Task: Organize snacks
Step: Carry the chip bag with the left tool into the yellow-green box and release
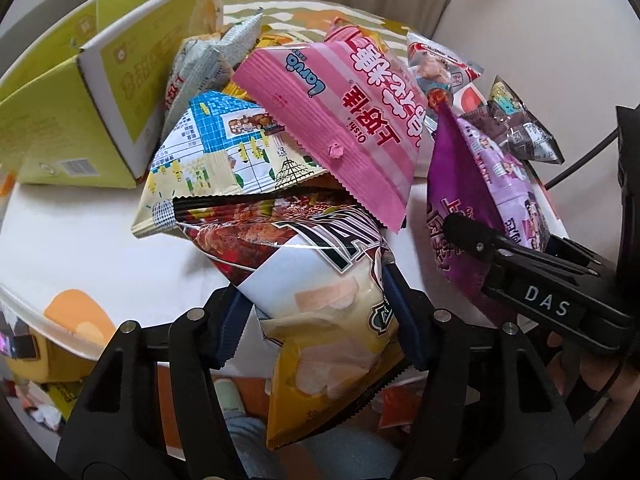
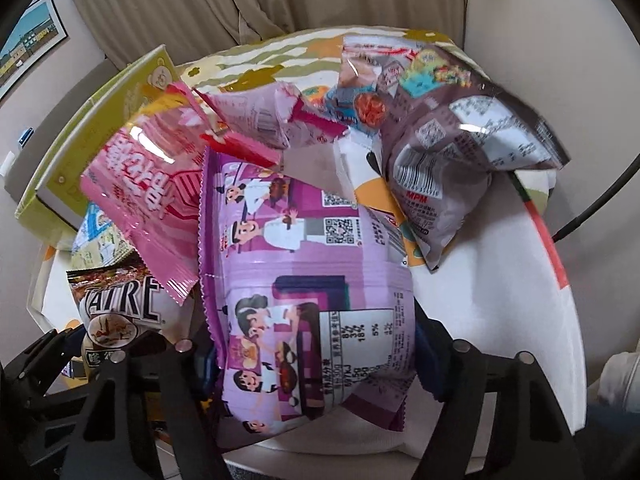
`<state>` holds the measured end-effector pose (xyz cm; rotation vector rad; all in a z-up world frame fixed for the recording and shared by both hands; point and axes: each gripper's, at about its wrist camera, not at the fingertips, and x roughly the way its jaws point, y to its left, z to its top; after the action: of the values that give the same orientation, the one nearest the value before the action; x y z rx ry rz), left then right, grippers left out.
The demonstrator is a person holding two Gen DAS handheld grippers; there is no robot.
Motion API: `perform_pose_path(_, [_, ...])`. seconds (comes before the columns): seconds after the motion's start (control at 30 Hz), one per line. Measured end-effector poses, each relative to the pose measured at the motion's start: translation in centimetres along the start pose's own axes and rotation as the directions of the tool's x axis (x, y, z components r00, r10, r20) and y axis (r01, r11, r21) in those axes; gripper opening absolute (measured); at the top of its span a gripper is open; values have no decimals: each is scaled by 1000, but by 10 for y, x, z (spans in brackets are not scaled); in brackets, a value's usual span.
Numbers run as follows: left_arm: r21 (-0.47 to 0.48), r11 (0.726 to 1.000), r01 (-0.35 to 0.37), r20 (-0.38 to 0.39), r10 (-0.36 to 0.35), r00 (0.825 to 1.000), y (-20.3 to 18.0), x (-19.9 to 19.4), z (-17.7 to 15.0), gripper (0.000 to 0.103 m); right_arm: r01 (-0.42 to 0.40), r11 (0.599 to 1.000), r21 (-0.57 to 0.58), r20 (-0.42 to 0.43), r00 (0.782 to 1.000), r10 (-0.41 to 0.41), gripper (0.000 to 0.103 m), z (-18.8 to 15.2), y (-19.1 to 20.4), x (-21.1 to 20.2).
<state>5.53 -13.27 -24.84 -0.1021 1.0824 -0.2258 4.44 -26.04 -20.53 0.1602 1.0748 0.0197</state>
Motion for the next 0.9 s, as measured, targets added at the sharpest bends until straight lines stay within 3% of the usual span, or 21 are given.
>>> perform_pose_path(0.23, [-10, 1000, 12, 11, -12, 1000, 0, -28, -1, 59, -7, 1000, -12, 23, 1000, 7, 71, 0, 3, -26])
perform_pose_path(0.6, [45, 999, -11, 129, 5, 992, -16, -75, 13, 59, -27, 999, -35, 117, 993, 30, 71, 10, 10, -70])
perform_pose_path(0.9, [13, 1000, -27, 200, 24, 980, -8, -109, 32, 59, -34, 998, -53, 162, 986, 42, 71, 21, 17, -93])
